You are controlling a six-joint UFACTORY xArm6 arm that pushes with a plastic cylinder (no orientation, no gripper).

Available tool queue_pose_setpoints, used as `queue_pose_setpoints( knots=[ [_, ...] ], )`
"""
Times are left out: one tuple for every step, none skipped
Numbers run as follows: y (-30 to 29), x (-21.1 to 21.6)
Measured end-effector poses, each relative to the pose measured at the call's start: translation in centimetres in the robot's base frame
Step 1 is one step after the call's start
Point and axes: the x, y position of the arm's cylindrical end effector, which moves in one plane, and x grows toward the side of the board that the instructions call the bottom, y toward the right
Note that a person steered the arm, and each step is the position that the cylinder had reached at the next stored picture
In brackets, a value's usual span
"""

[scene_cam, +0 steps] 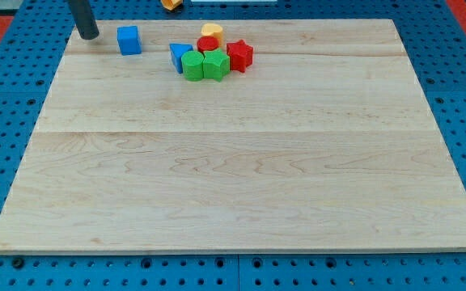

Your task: Slide the blue cube slightly downwards

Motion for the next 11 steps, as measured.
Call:
queue_pose_setpoints(
  knots=[
    [-0.2, -2.0],
    [-0.1, -2.0],
    [0.1, -0.6],
    [3.3, -0.4],
    [6.0, -0.4],
    [7.8, 2.0],
    [7.8, 6.9],
    [9.5, 9.9],
    [13.3, 10.2],
    [14.5, 14.1],
    [12.7, 15.9]
  ],
)
